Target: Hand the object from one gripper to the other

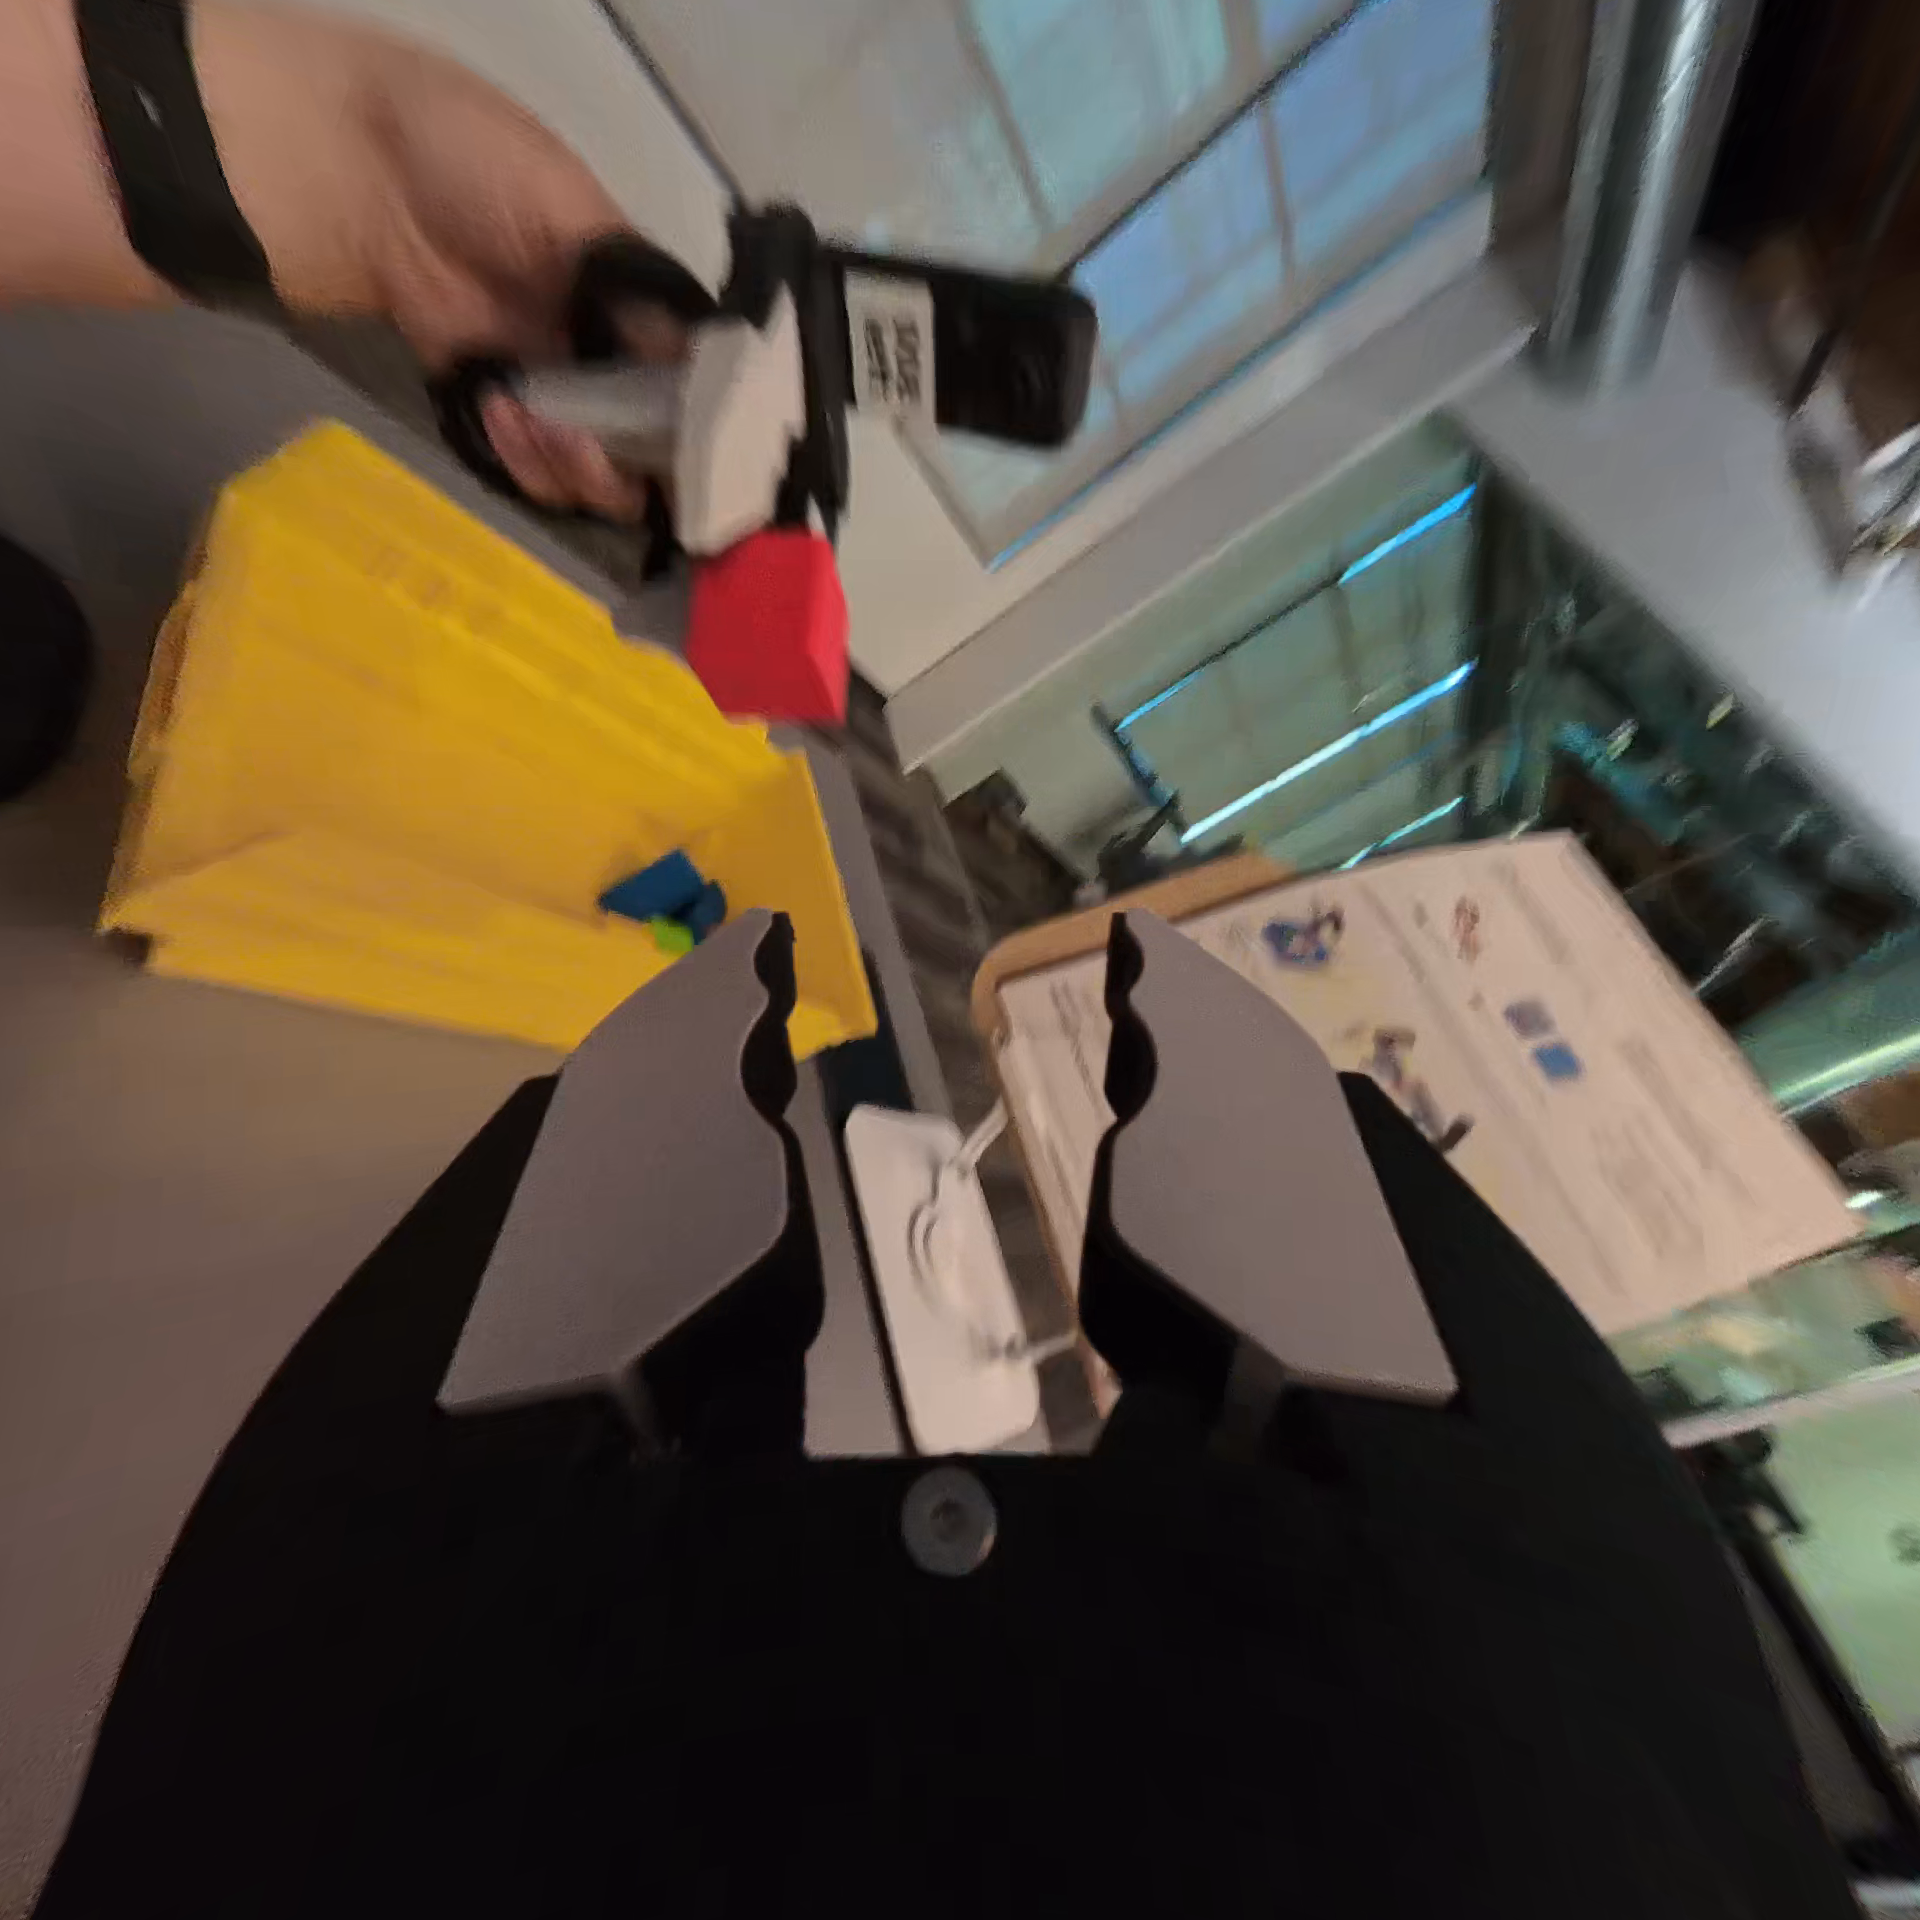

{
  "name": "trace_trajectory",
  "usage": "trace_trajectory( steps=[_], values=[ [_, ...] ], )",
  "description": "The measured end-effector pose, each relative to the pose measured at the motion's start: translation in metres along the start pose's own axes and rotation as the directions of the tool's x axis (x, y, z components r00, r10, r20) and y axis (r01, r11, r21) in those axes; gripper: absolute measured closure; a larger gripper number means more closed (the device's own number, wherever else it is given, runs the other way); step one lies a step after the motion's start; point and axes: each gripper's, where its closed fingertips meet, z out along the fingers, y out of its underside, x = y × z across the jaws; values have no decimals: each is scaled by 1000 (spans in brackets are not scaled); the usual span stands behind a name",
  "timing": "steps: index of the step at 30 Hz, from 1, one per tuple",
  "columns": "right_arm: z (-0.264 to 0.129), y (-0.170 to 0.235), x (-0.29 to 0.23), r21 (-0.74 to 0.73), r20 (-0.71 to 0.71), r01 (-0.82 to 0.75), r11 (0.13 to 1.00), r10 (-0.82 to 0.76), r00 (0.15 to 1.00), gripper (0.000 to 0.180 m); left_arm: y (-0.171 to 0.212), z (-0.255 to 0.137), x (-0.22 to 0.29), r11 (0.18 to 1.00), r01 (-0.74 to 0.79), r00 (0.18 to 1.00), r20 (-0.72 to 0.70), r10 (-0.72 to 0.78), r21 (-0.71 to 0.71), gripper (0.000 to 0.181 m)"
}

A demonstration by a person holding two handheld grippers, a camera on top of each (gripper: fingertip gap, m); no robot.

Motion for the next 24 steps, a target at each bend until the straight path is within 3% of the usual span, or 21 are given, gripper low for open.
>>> trace_trajectory(
  steps=[7, 15, 21, 24],
  values=[
    [12, -36, -16, 102, -200, 176, 979, -153, 968, 121, -20, 40, 35, 998, -34, 982, -182, 45, 59, 144],
    [5, -49, -22, 163, -198, 198, 967, -164, 966, 144, -11, 63, 55, 997, -77, 960, -269, 73, -3, 144],
    [3, -45, -23, 154, -89, 112, 982, -100, 991, 144, -21, 49, 53, 990, -124, 960, -245, 135, 62, 145],
    [-12, -21, 1, 17, -15, 57, 998, -57, 998, 144, -31, 28, 34, 975, -193, 978, -55, 200, 114, 144]
  ],
)
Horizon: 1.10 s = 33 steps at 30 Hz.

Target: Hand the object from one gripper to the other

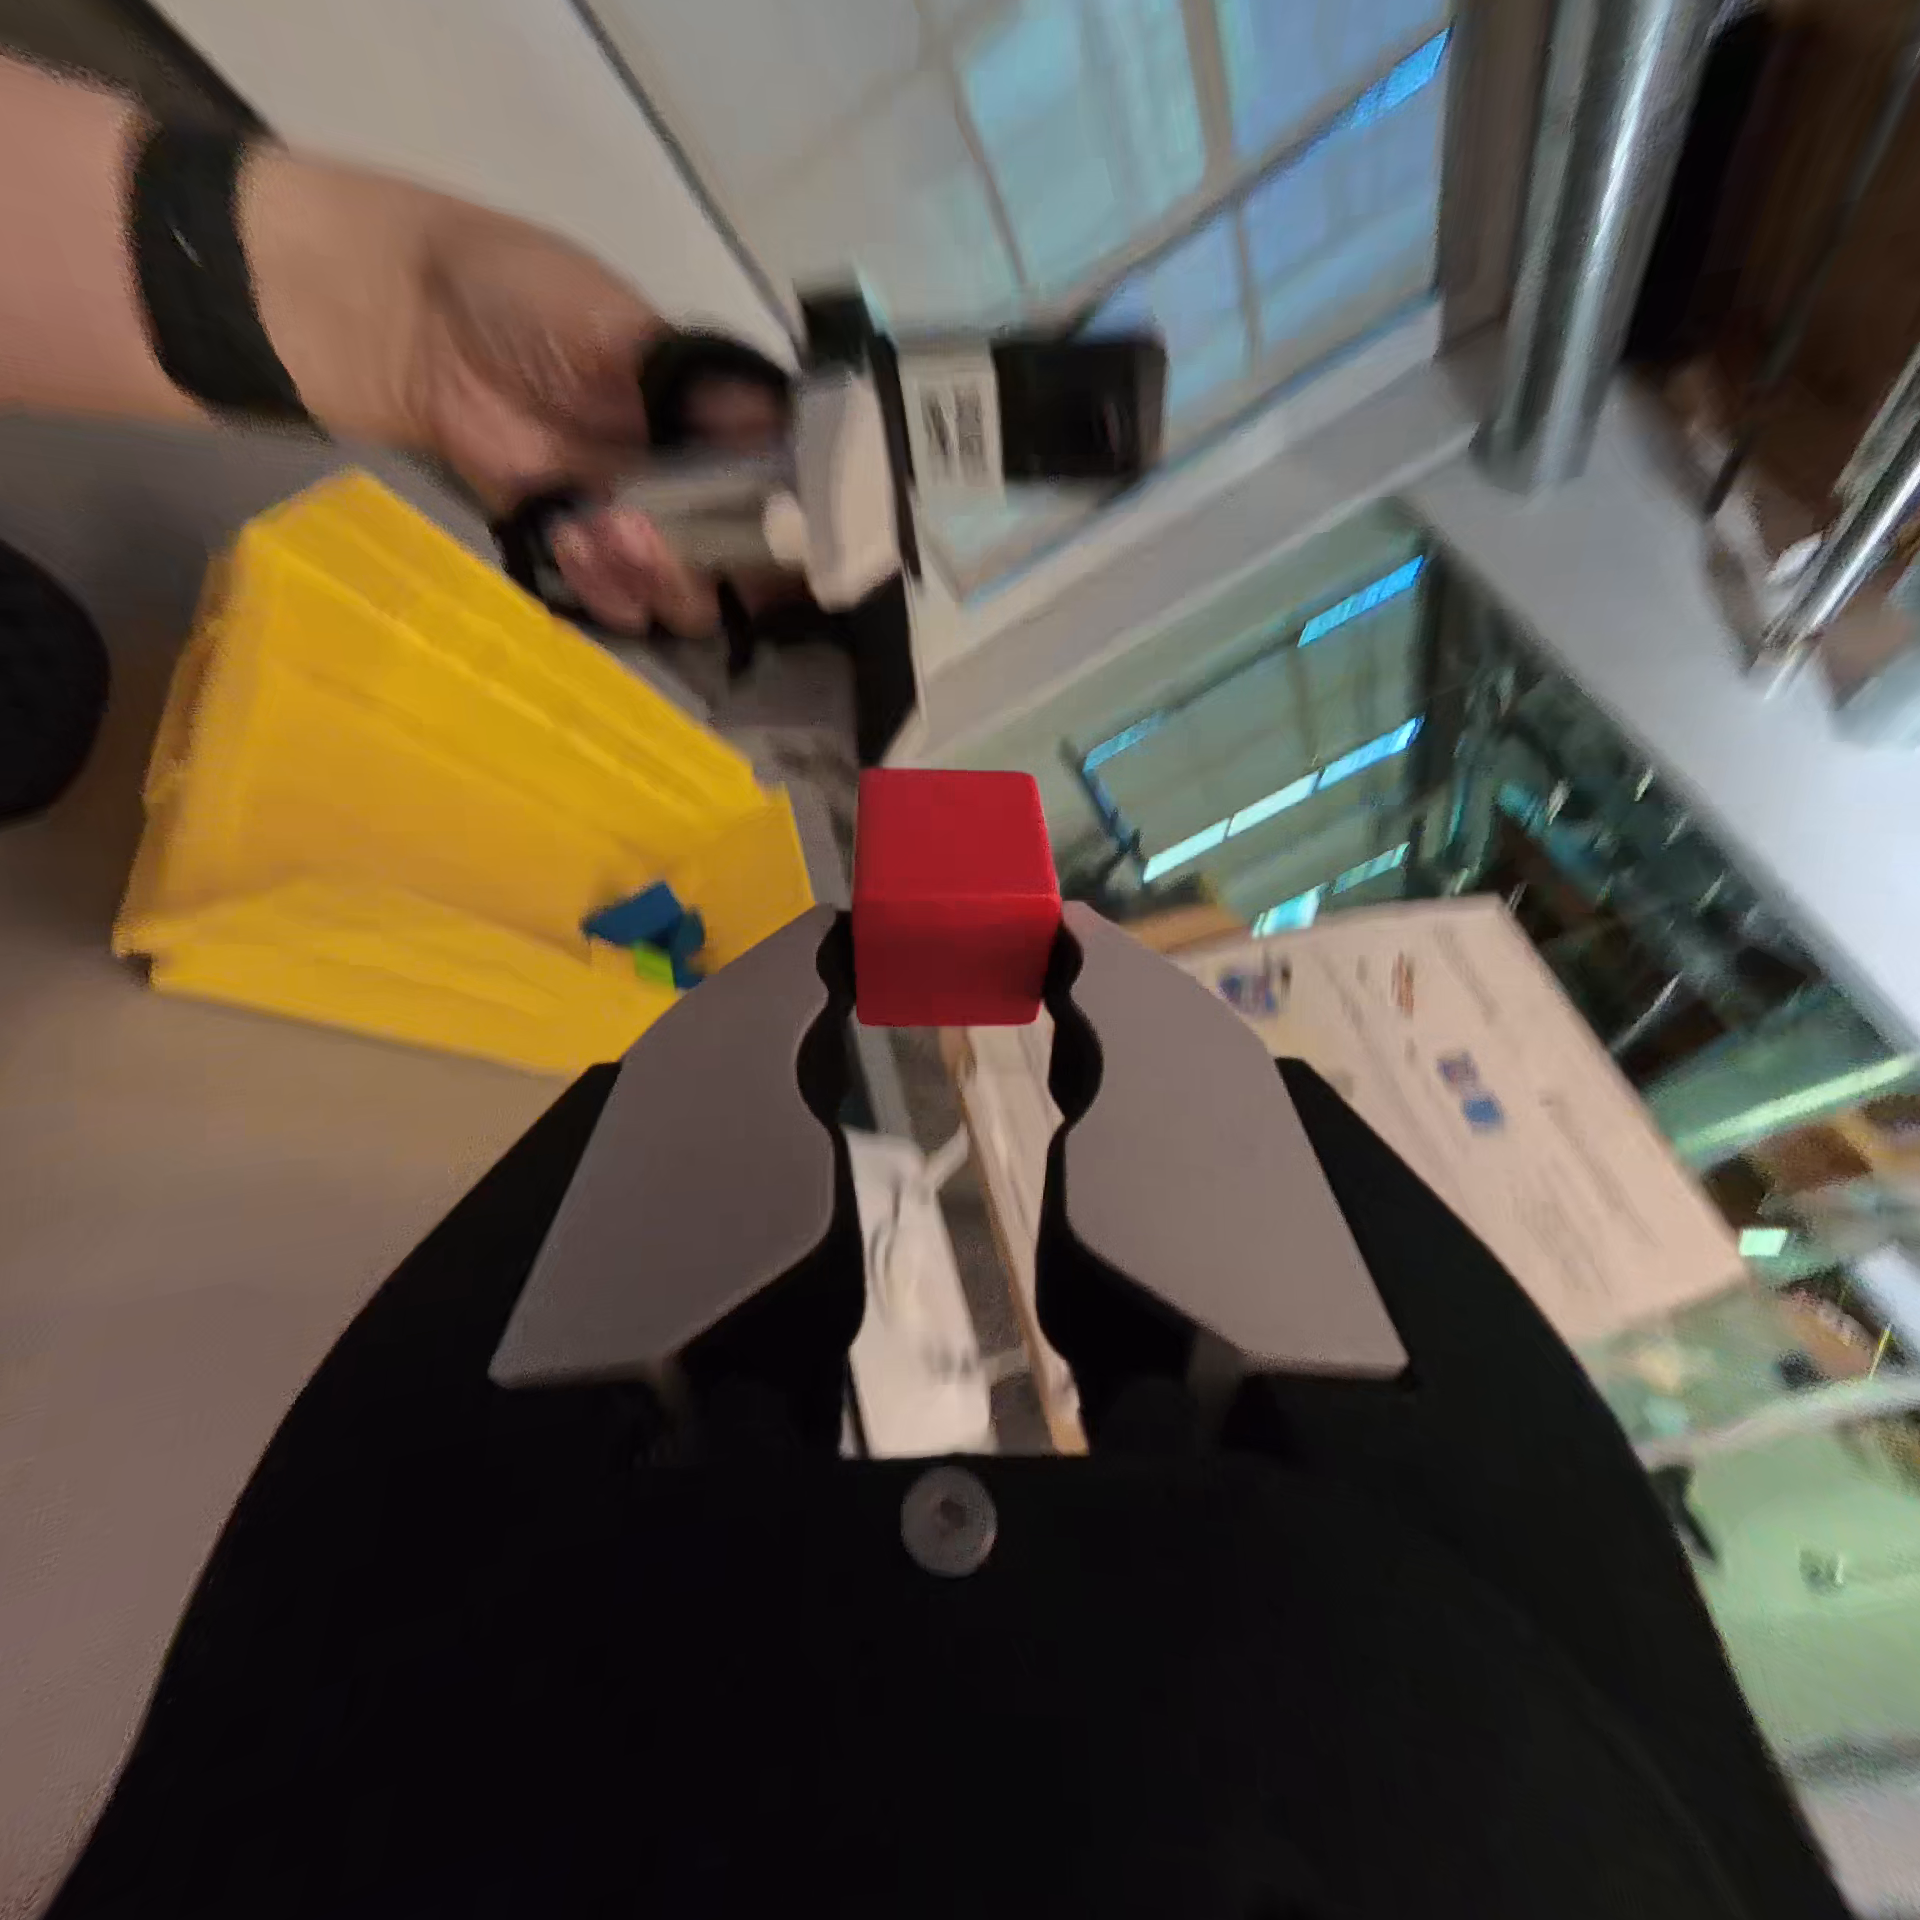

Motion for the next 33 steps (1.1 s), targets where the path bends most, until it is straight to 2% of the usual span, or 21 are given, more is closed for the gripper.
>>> trace_trajectory(
  steps=[2, 4, 6, 8, 11, 13, 18, 33],
  values=[
    [-24, 45, 21, -200, 57, -113, 973, 127, 990, 144, -11, -17, -5, 994, -95, 990, 113, 89, 51, 145],
    [-59, 103, 22, -438, 112, -267, 858, 347, 931, 144, -25, -31, 0, 972, -182, 973, 167, 157, 147, 145],
    [-100, 169, 16, -670, 58, -326, 667, 485, 873, 144, -38, -44, 6, 926, -269, 952, 219, 214, 266, 148],
    [-139, 223, -11, -840, 51, -281, 464, 583, 811, 144, -46, -55, 7, 872, -354, 919, 300, 256, 338, 157],
    [-181, 275, -62, -968, 7, -184, 167, 757, 653, 144, -41, -57, 0, 891, -363, 899, 355, 257, 273, 159],
    [-188, 297, -84, -989, -46, -143, 47, 813, 581, 144, -36, -52, -3, 904, -360, 893, 365, 263, 231, 159],
    [-196, 323, -107, -996, -85, -68, -58, 845, 528, 144, -36, -47, -2, 910, -344, 900, 358, 250, 230, 159],
    [-186, 347, -109, -987, -158, -81, -137, 808, 567, 144, -30, -43, -6, 931, -306, 912, 343, 225, 202, 159]
  ],
)
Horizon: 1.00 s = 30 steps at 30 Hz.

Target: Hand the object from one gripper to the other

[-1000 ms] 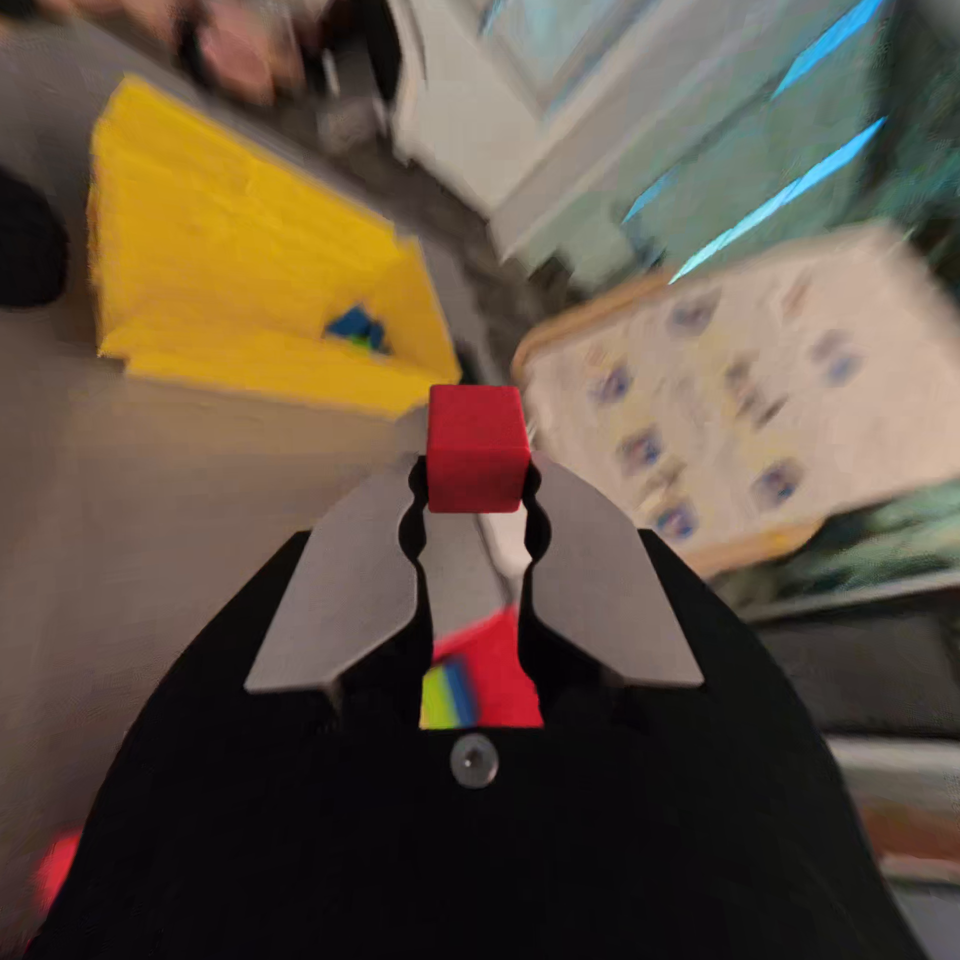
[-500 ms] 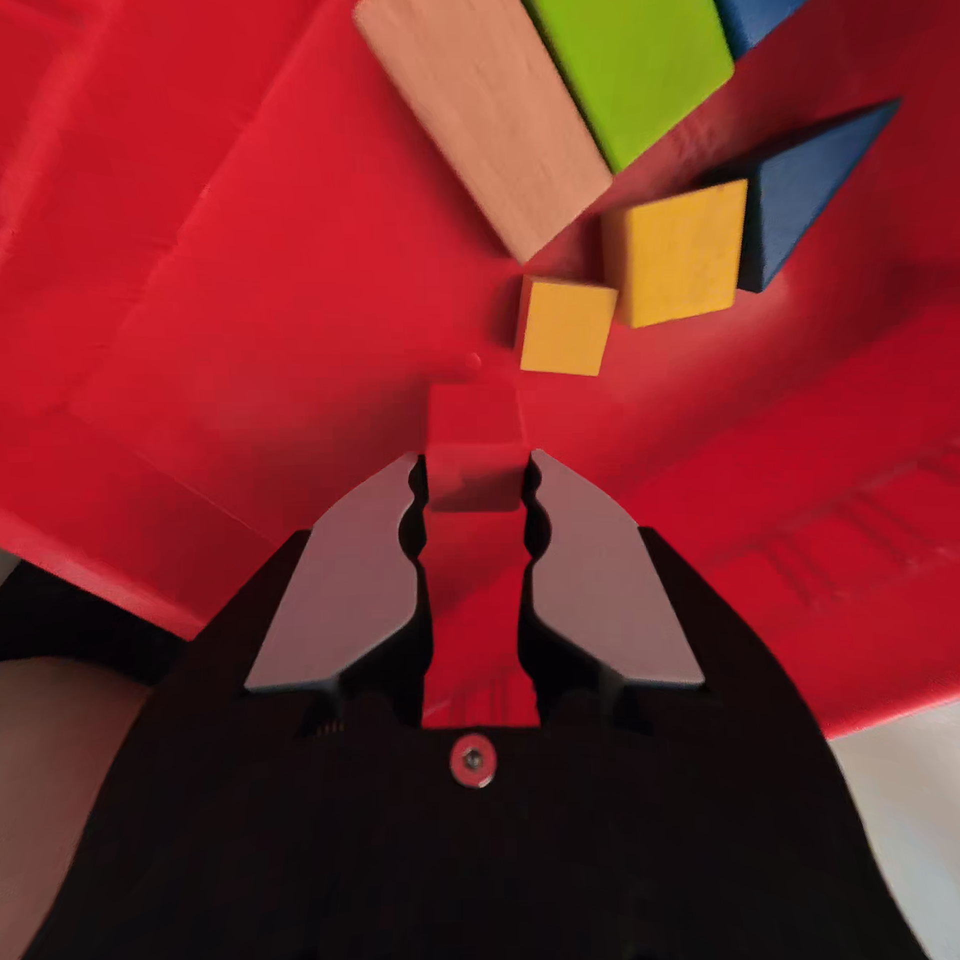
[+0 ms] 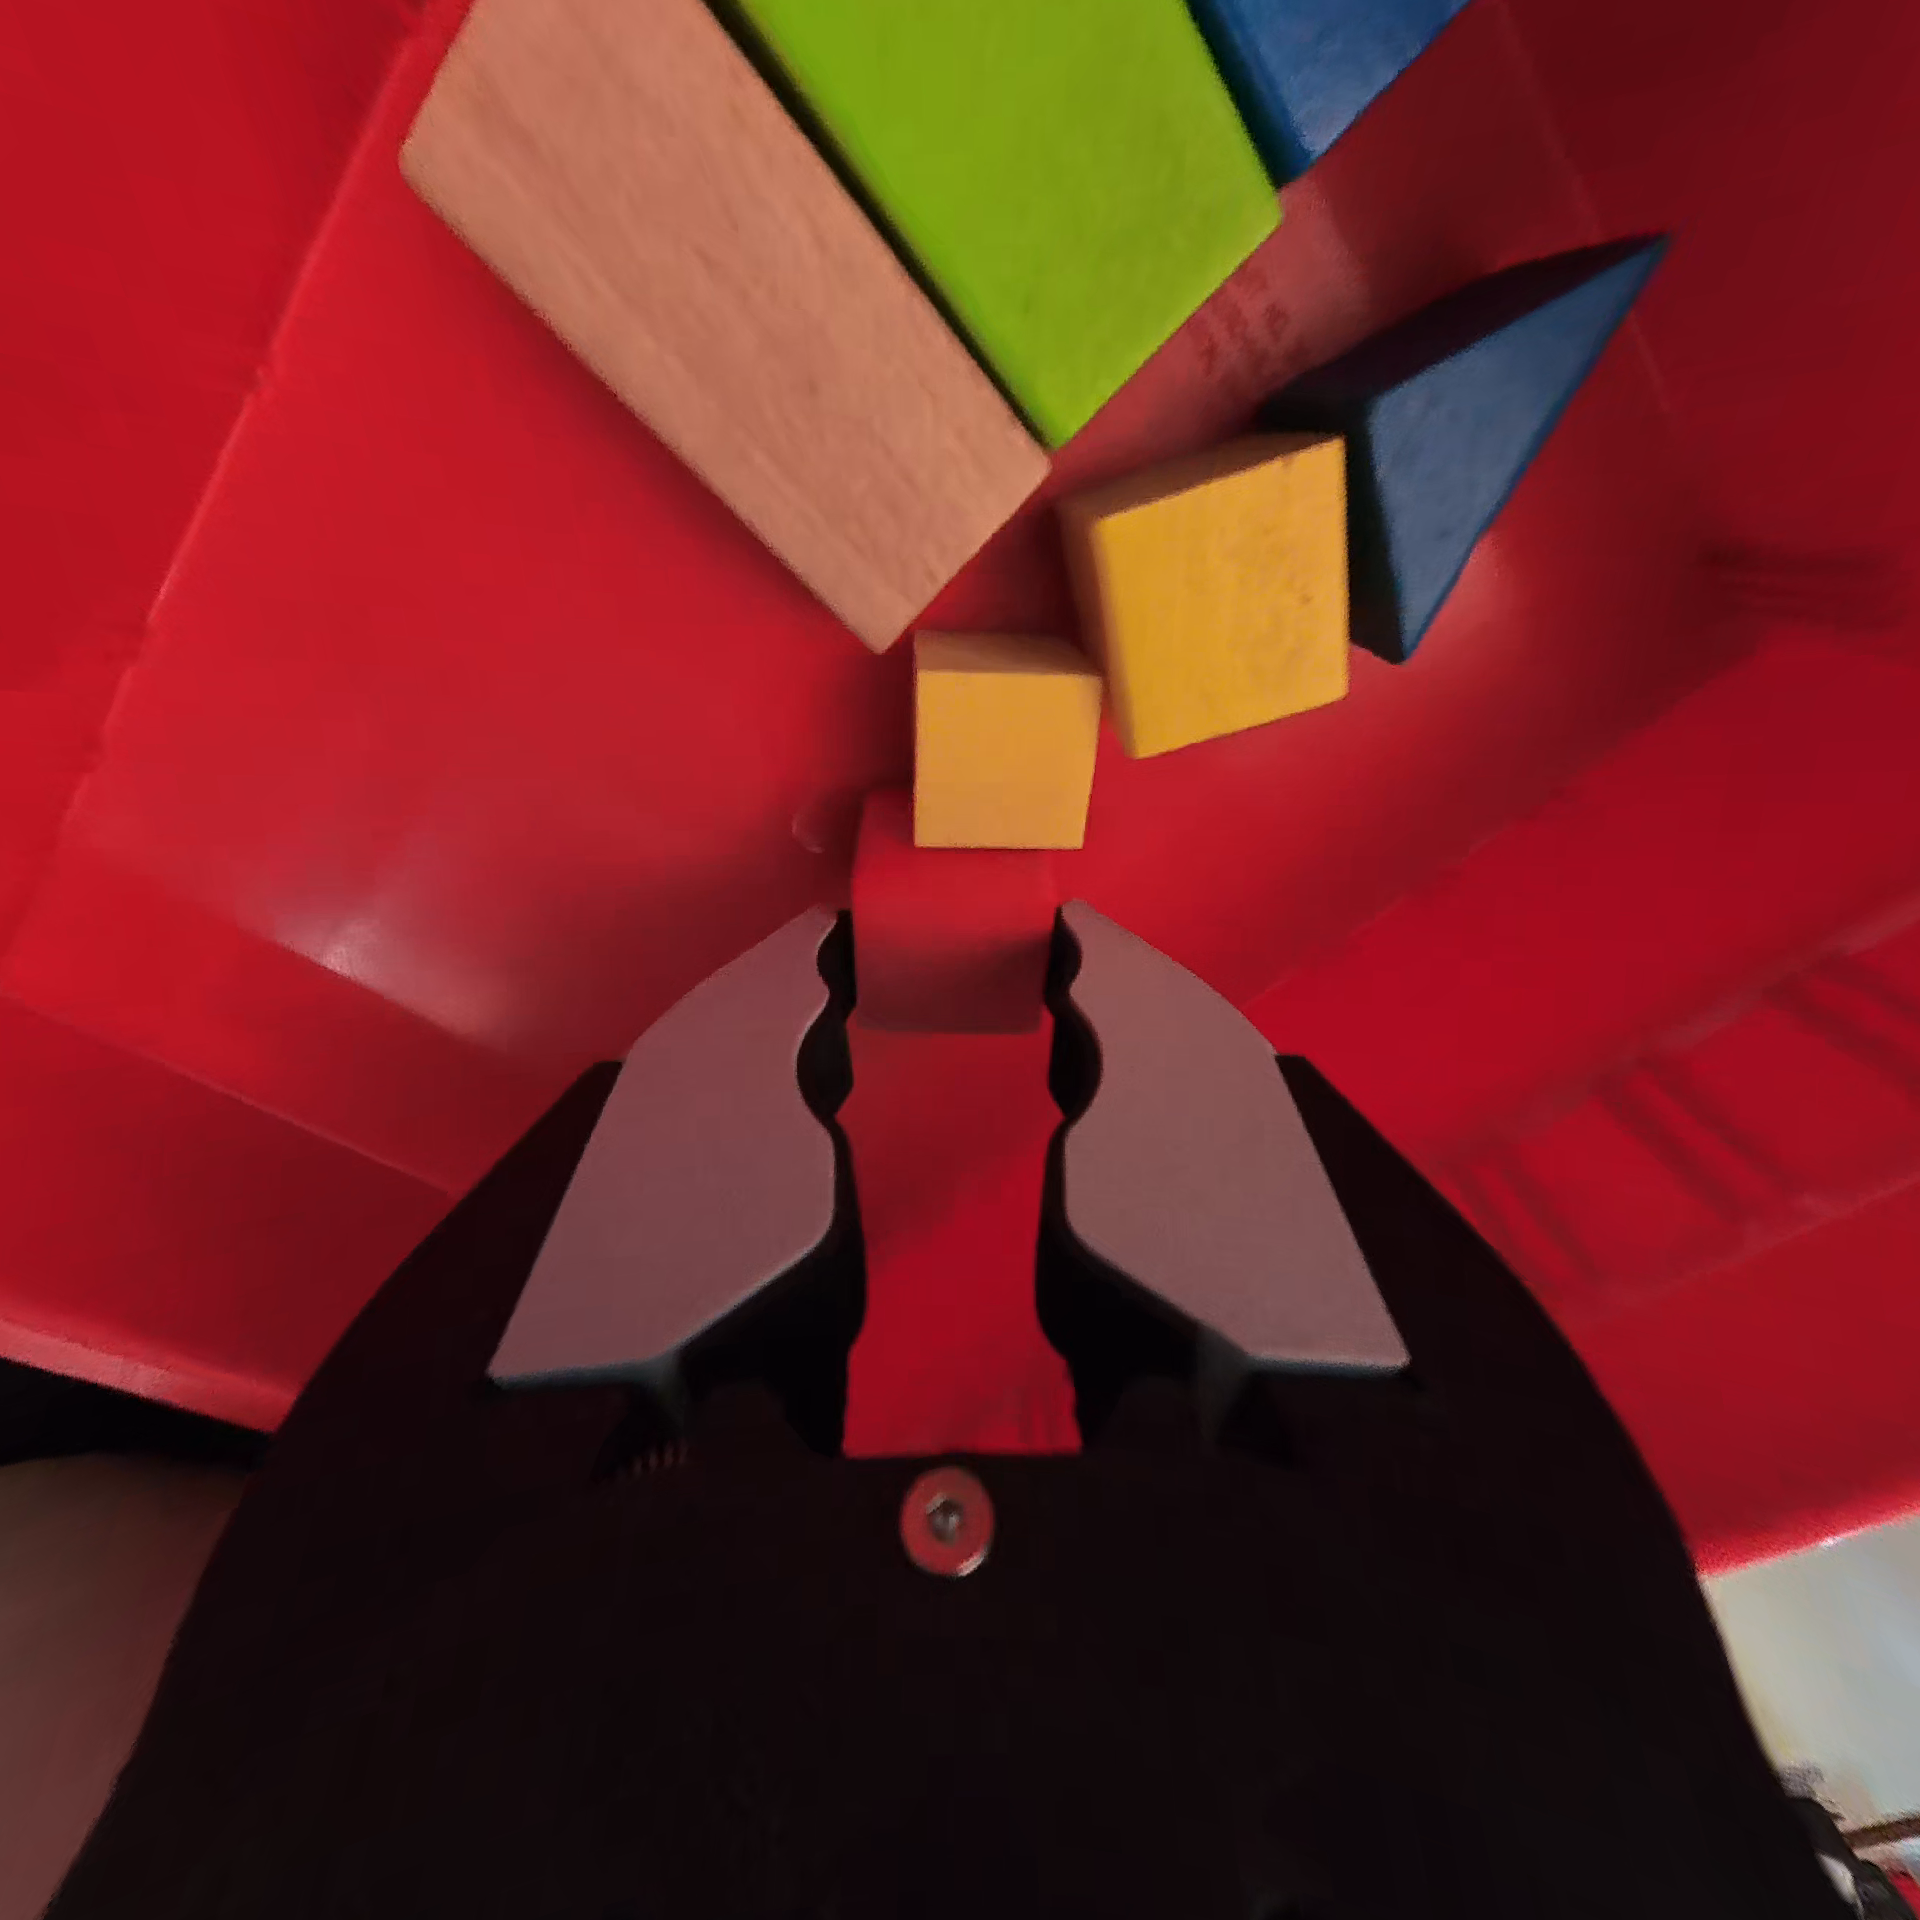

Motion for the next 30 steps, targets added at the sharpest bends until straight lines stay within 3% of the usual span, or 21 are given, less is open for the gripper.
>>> trace_trajectory(
  steps=[7, 9, 13, 18, 22, 26, 30],
  values=[
    [1, -6, 4, 38, -11, -2, 999, 2, 1000, 144, 13, -2, -15, 997, 22, 998, 67, -17, -72, 152],
    [-2, -9, 4, 70, -1, -8, 997, 8, 1000, 139, 17, -6, -24, 995, 26, 993, 117, -14, -100, 140],
    [-21, -10, 5, 156, -17, -4, 988, 7, 1000, 130, 33, -28, -56, 976, 28, 955, 295, 38, -217, 138],
    [-60, -3, 11, 249, -118, 3, 968, 27, 993, 128, 62, -72, -111, 936, 117, 833, 546, 89, -332, 138],
    [-86, -3, 9, 316, -182, 25, 948, 35, 983, 128, 98, -93, -150, 891, 250, 741, 667, 75, -378, 138],
    [-100, -7, 2, 329, -234, 64, 942, 16, 972, 128, 142, -110, -187, 828, 453, 583, 812, 5, -330, 145],
    [-105, -10, -4, 329, -255, 99, 939, -13, 967, 128, 179, -117, -208, 776, 555, 495, 869, -19, -299, 140]
  ],
)
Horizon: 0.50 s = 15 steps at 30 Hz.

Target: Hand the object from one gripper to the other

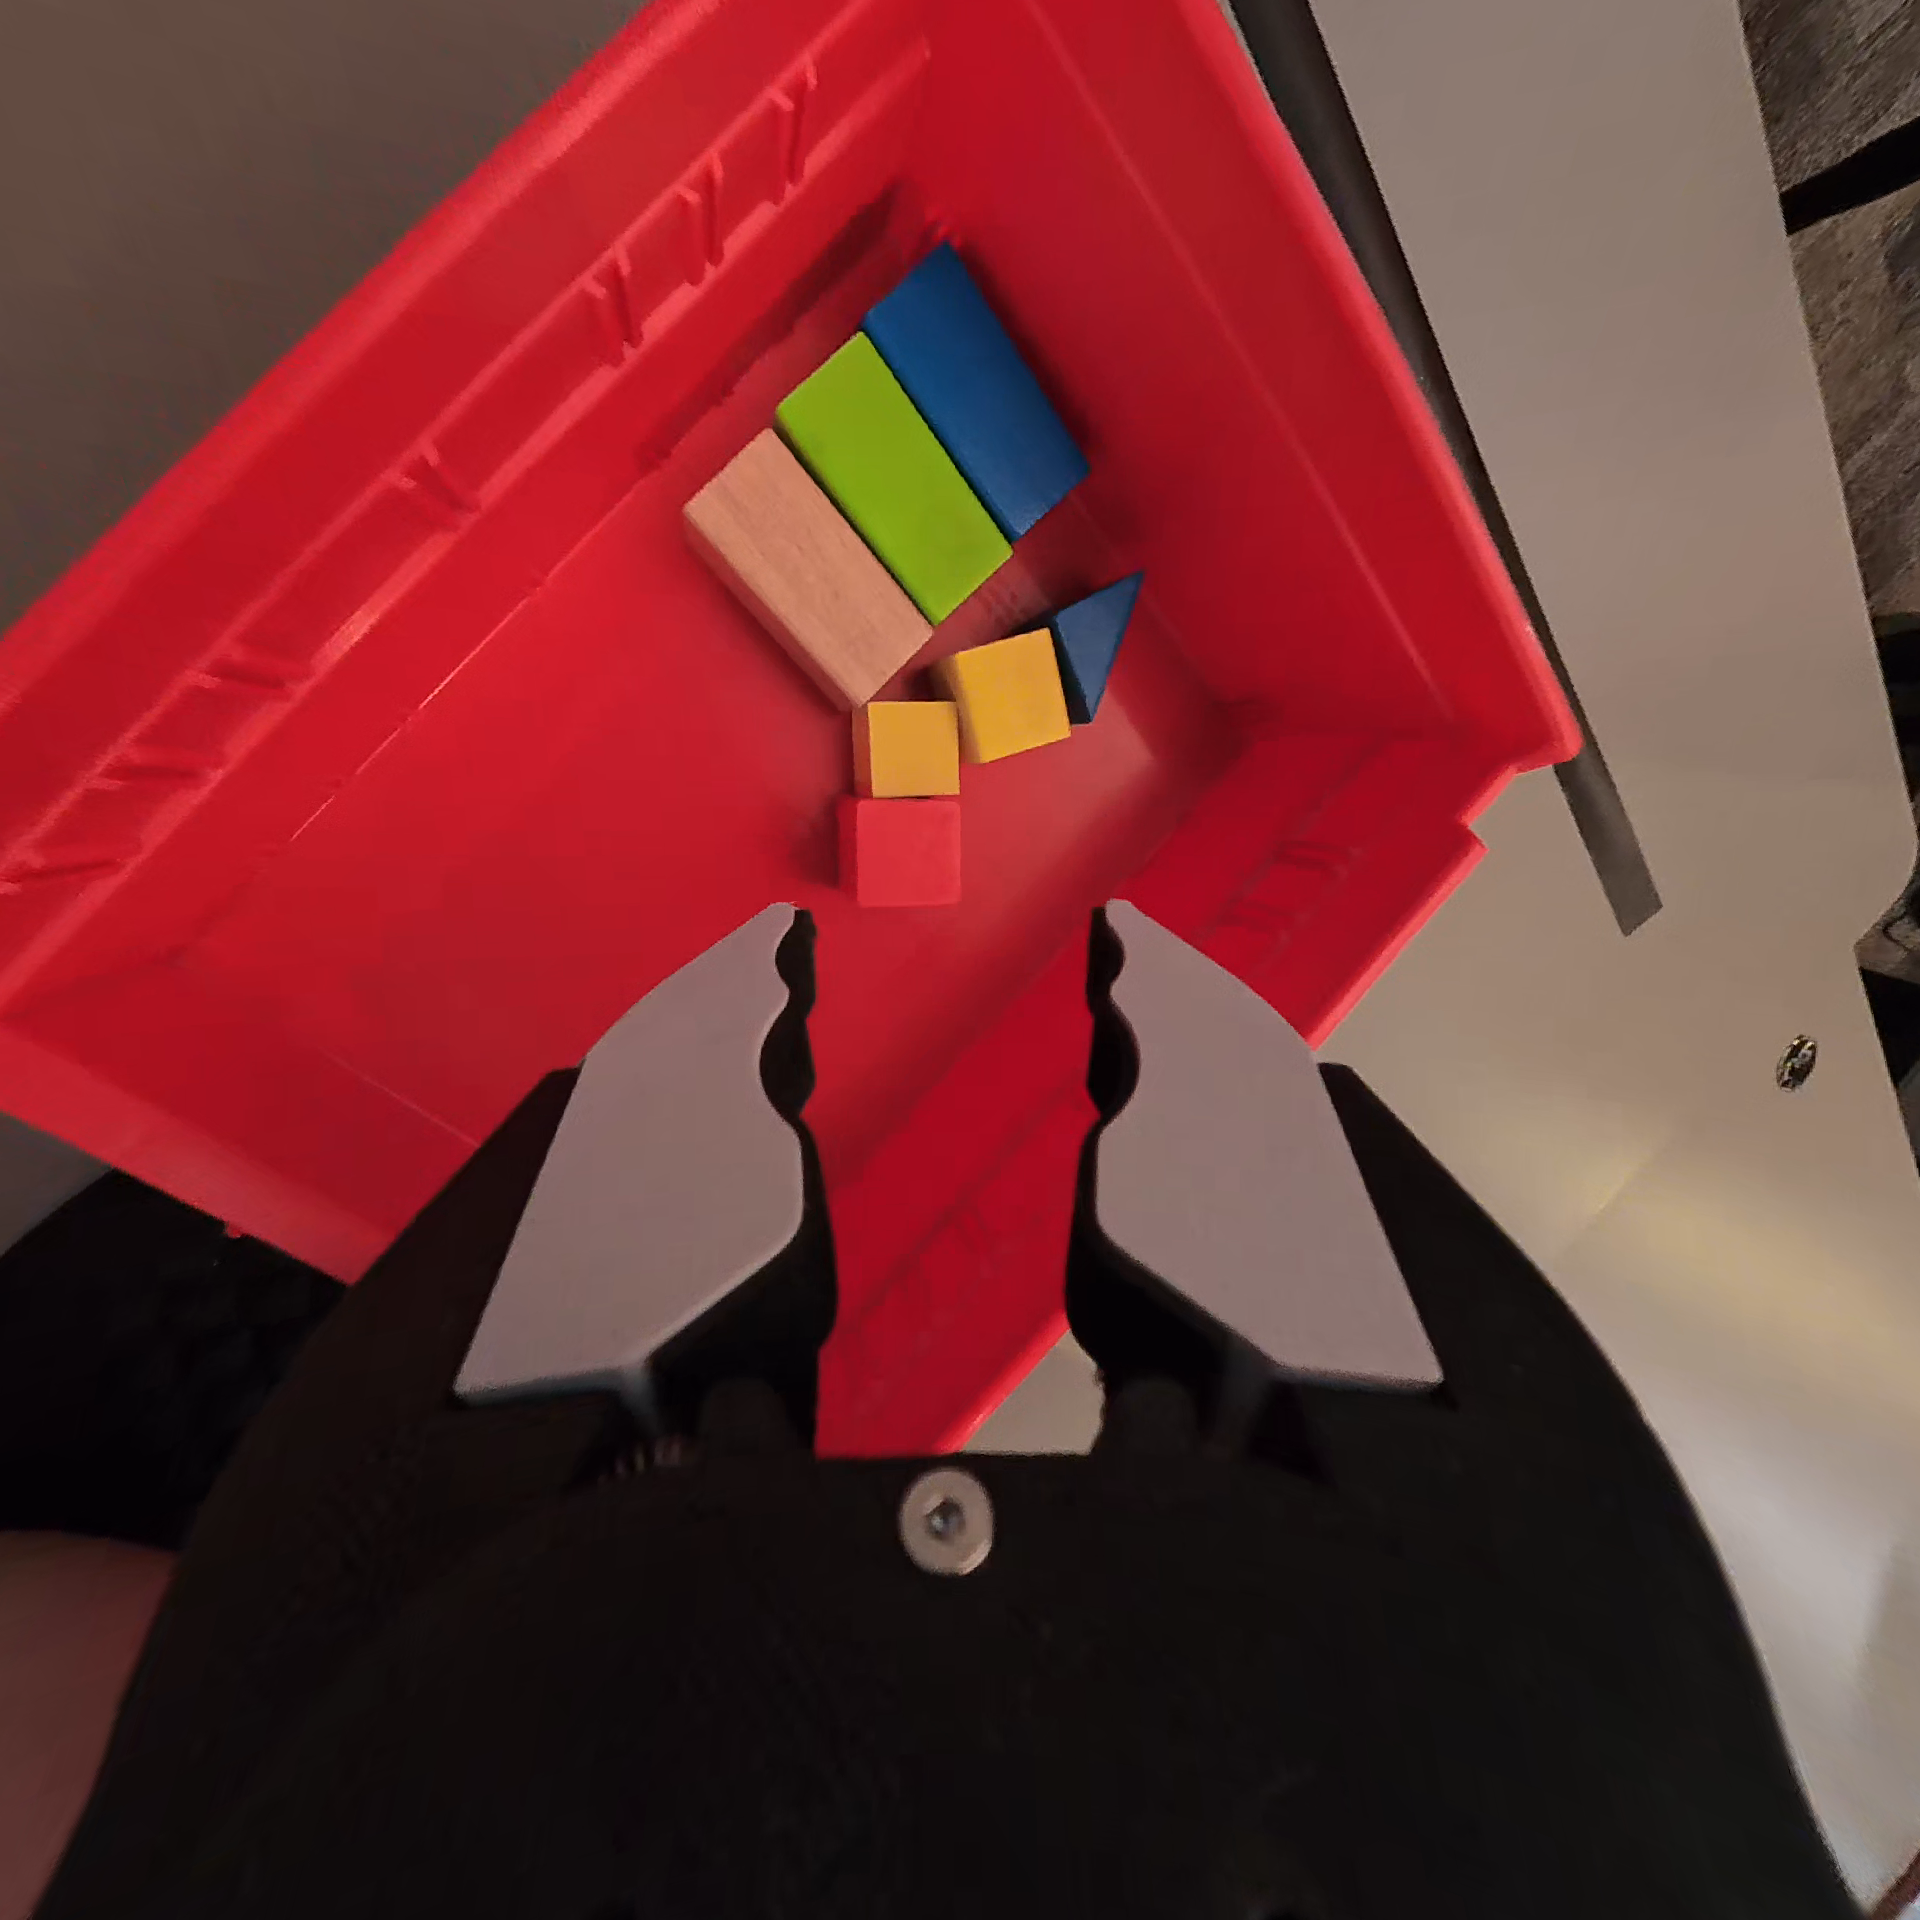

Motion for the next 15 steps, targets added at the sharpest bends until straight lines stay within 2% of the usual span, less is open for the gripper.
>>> trace_trajectory(
  steps=[2, 8, 10, 15],
  values=[
    [-1, 0, 0, -2, -6, 7, 1000, -7, 1000, 128, 8, 9, -1, 999, 5, 1000, -3, -6, -44, 139],
    [1, 5, 1, -16, 5, 3, 1000, -3, 1000, 128, 13, -5, 32, 995, -35, 977, -212, 14, -94, 138],
    [3, 9, 1, -30, 14, 1, 1000, -1, 1000, 128, 16, -10, 43, 992, -67, 975, -219, 41, -110, 139],
    [7, 13, -1, -48, 31, 3, 999, -2, 1000, 128, 43, -8, 66, 949, -144, 970, -228, 80, -280, 138]
  ],
)
